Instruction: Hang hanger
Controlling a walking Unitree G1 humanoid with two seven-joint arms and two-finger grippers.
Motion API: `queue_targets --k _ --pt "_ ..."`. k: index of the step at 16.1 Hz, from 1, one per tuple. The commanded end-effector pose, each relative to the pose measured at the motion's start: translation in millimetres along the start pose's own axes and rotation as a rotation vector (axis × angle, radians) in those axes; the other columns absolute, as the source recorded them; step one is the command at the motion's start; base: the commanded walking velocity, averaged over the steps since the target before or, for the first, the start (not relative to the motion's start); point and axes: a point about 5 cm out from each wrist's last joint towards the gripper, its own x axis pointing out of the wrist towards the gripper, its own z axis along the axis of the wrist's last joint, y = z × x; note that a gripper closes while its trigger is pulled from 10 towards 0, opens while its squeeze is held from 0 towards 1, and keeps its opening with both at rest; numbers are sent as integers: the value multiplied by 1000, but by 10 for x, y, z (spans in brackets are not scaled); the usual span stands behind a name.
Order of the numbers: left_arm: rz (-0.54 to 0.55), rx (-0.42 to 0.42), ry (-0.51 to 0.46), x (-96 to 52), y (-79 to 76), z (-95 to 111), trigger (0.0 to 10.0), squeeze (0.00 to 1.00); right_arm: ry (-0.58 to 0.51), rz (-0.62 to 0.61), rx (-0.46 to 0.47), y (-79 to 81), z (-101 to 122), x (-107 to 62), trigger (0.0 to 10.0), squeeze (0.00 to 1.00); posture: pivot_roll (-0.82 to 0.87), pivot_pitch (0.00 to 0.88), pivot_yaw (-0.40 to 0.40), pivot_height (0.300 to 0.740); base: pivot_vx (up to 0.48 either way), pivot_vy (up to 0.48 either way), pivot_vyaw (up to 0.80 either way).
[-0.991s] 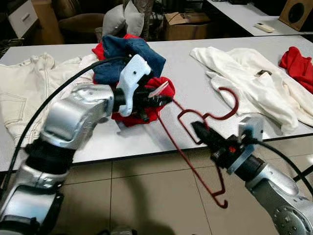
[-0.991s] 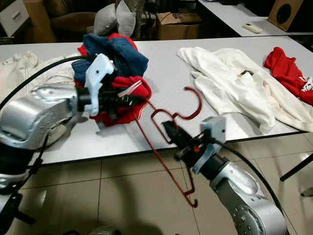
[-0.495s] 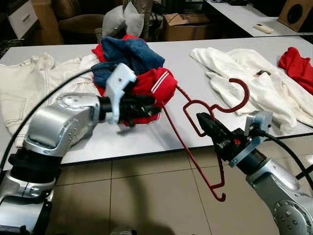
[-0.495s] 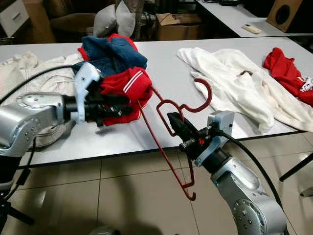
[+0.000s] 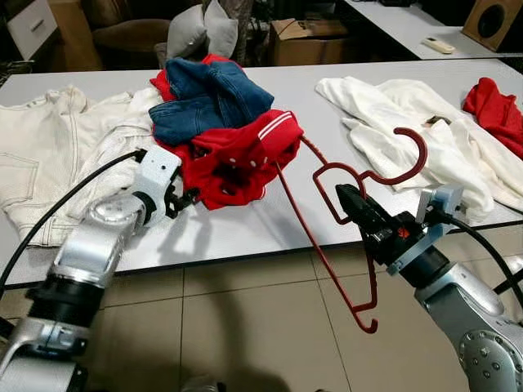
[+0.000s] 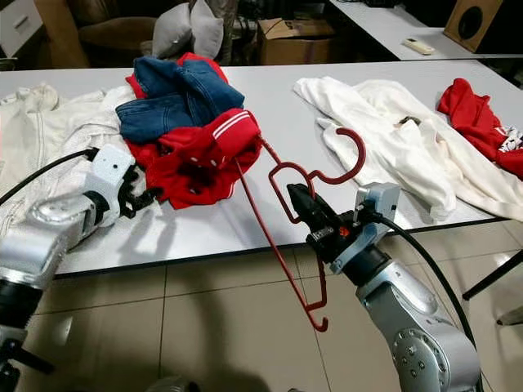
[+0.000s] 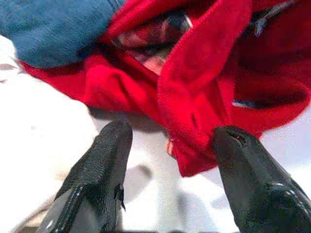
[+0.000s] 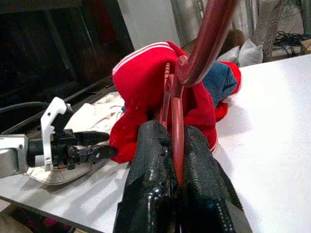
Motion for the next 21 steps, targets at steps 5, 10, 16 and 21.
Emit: queue_targets --k 5,10,16,21 --pt "43 -129 -28 82 -95 -196 10000 0 -13 15 6 11 29 25 10000 0 -2 35 -22 740 0 0 0" --pt "38 -252 -38 217 -193 -290 0 0 -17 13 3 21 32 30 10000 0 -5 34 -16 740 0 0 0" --pt "-27 -330 -87 203 -255 -299 0 0 -20 9 9 13 22 35 10000 0 5 31 -15 740 0 0 0" --pt "-74 -358 -135 153 -248 -258 0 0 -26 6 22 12 14 43 10000 0 6 31 -15 740 0 0 0"
